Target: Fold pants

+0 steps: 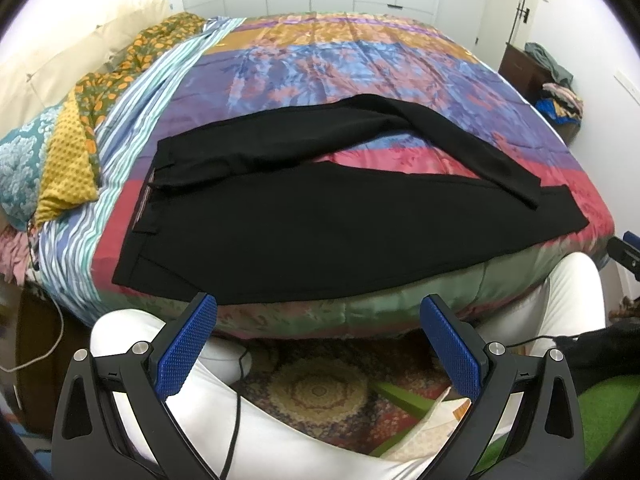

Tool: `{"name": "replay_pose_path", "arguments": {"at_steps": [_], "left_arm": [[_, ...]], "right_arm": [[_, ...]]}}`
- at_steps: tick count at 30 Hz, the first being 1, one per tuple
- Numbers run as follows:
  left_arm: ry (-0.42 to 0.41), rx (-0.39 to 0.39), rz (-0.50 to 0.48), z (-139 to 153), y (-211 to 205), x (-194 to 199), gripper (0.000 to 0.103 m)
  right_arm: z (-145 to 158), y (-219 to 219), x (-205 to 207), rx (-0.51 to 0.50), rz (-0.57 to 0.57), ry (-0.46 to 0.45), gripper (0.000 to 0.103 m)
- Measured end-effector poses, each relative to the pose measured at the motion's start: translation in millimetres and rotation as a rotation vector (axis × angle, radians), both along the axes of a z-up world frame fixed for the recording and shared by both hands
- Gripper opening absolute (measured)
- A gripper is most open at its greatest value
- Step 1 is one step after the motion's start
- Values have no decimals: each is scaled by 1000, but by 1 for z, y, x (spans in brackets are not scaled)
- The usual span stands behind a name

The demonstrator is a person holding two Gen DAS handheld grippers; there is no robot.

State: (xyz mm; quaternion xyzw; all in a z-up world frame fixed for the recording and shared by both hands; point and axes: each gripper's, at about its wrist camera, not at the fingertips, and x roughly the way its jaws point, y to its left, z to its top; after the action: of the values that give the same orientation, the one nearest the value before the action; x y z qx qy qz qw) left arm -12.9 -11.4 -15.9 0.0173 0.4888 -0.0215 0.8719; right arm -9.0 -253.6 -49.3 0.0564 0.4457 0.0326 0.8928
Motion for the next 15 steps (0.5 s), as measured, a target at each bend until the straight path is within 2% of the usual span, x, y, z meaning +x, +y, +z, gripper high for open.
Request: {"name": "replay_pose_path", "arguments": {"at_steps": [15], "left_arm": [[6,0,-8,0,-2,1,102]], "right_arm": [[-1,2,-1,1,10,1,103]]}}
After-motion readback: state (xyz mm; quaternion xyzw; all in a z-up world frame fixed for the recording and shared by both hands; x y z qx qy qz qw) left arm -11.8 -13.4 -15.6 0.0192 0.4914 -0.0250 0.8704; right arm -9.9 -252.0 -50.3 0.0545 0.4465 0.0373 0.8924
